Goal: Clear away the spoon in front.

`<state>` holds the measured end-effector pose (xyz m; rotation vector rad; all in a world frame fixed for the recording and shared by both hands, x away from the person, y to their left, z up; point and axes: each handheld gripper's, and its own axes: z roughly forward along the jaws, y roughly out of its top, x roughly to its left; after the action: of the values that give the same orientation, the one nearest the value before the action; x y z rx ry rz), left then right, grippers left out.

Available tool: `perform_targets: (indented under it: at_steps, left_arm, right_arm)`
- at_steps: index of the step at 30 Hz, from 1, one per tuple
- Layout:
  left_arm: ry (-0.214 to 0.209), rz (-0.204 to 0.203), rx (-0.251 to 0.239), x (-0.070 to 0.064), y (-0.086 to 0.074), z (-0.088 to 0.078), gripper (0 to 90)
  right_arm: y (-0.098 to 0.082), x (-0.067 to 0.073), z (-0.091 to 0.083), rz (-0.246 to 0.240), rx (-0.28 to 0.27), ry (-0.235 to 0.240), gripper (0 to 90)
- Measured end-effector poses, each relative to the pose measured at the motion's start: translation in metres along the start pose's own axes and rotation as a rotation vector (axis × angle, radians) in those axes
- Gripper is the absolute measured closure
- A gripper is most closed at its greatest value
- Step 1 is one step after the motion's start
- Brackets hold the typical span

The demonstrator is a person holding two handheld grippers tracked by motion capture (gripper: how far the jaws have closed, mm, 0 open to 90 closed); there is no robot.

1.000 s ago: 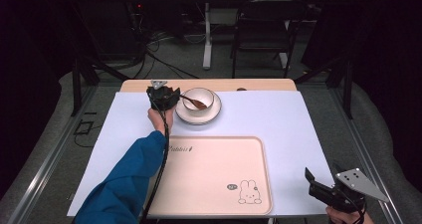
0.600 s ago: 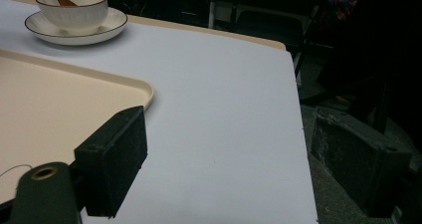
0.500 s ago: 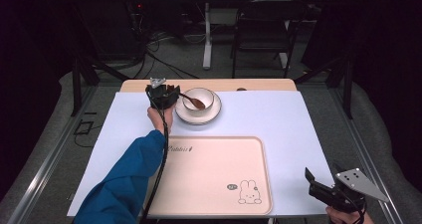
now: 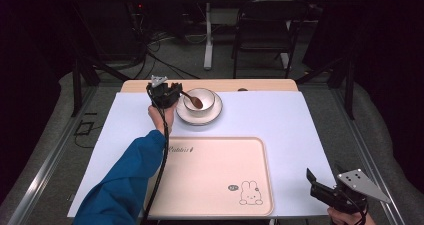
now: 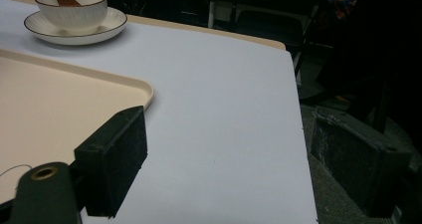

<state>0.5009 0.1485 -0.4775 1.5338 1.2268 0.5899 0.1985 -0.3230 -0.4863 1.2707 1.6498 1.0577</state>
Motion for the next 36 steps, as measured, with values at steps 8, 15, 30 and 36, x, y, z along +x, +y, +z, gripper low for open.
perform_targets:
  at_steps: [8, 15, 30, 36]
  left_arm:
    - [-0.028, 0.015, -0.004, 0.0, 0.005, -0.003, 84.2]
    - [-0.037, 0.03, 0.004, 0.003, 0.009, -0.006, 84.2]
    - [-0.071, 0.139, -0.002, -0.001, 0.031, -0.028, 84.2]
    - [-0.094, 0.162, 0.008, 0.001, 0.038, -0.038, 84.3]
  right_arm:
    - [0.0, 0.0, 0.0, -0.004, 0.0, 0.0, 14.2]
    - [0.0, 0.0, 0.0, -0.001, 0.0, 0.0, 14.2]
    - [0.0, 0.0, 0.0, 0.0, -0.002, 0.004, 14.2]
    - [0.0, 0.0, 0.0, 0.0, -0.003, 0.005, 14.2]
